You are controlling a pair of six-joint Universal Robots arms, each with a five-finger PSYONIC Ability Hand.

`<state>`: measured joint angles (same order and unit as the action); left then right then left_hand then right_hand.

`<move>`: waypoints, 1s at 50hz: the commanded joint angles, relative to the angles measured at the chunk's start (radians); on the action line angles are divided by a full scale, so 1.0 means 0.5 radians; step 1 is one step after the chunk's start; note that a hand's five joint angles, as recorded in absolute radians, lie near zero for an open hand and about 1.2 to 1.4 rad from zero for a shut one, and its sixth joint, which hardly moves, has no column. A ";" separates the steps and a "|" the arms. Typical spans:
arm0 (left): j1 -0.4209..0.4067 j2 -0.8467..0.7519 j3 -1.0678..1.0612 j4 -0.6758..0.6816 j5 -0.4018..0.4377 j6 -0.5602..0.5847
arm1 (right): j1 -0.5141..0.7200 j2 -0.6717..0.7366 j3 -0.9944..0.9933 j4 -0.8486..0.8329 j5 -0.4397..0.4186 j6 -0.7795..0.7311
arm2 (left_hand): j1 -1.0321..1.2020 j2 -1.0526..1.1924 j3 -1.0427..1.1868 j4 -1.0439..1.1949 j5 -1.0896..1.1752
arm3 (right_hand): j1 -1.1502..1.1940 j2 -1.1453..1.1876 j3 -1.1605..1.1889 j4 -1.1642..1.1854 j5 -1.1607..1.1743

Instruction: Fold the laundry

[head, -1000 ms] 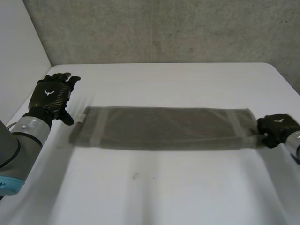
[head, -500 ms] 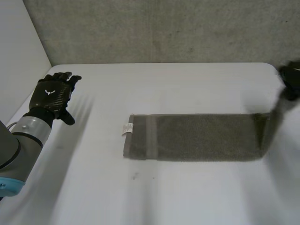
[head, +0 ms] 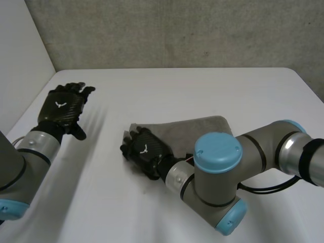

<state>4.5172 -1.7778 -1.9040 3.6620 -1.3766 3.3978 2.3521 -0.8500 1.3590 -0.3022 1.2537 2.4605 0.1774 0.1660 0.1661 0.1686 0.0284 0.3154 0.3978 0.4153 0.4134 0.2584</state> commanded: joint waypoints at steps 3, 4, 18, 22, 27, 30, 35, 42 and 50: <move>-0.299 0.000 0.056 0.011 -0.005 -0.003 | -0.187 -0.490 0.132 0.135 0.333 0.468 | 0.013 0.036 0.036 0.031 -0.038 | -0.282 -0.447 -0.482 -0.478 -0.517; -0.300 0.000 0.056 0.011 -0.005 -0.003 | -0.188 -0.491 0.132 0.135 0.334 0.469 | 0.014 0.036 0.036 0.031 -0.037 | -0.282 -0.447 -0.482 -0.478 -0.517; -0.732 -0.454 0.415 -0.038 -0.244 -0.028 | -0.967 -0.742 0.770 0.282 0.284 0.859 | 0.072 0.095 0.095 0.090 0.021 | -0.282 -0.447 -0.482 -0.478 -0.517; -0.754 -0.583 0.491 -0.126 -0.370 -0.025 | -1.075 -0.675 0.862 0.264 0.187 0.826 | 0.049 0.072 0.071 0.066 -0.002 | 0.311 0.146 0.111 0.115 0.076; -0.757 -0.577 0.476 -0.154 -0.382 -0.025 | -1.105 -0.598 0.878 0.181 0.134 0.730 | 0.043 0.066 0.065 0.060 -0.008 | 2.155 1.990 1.955 1.959 1.920; -0.754 -0.525 0.458 -0.160 -0.385 -0.037 | -1.112 -0.619 0.841 0.044 0.152 0.675 | 0.037 0.060 0.060 0.055 -0.014 | 2.162 1.997 1.962 1.966 1.927; -0.742 -0.409 0.381 -0.160 -0.385 -0.049 | -1.048 -0.613 0.663 0.000 0.171 0.583 | 0.031 0.054 0.054 0.049 -0.020 | 2.162 1.997 1.962 1.966 1.927; -0.696 -0.246 0.246 -0.157 -0.398 -0.049 | -0.553 -0.491 0.393 0.049 0.205 0.574 | 0.014 0.036 0.036 0.031 -0.037 | 2.162 1.997 1.962 1.966 1.927; -0.478 -0.108 0.105 -0.151 -0.385 -0.055 | -0.029 -0.224 0.178 0.070 0.048 0.604 | 0.014 0.036 0.036 0.031 -0.037 | 2.162 1.997 1.962 1.966 1.927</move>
<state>4.2026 -1.8756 -1.8084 3.5849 -1.5704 3.3728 2.1509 -1.0725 1.5212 -0.2806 1.3336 2.7534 0.1774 0.1738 0.1733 0.1739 0.0284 0.9477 1.1752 1.1805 1.1898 0.9824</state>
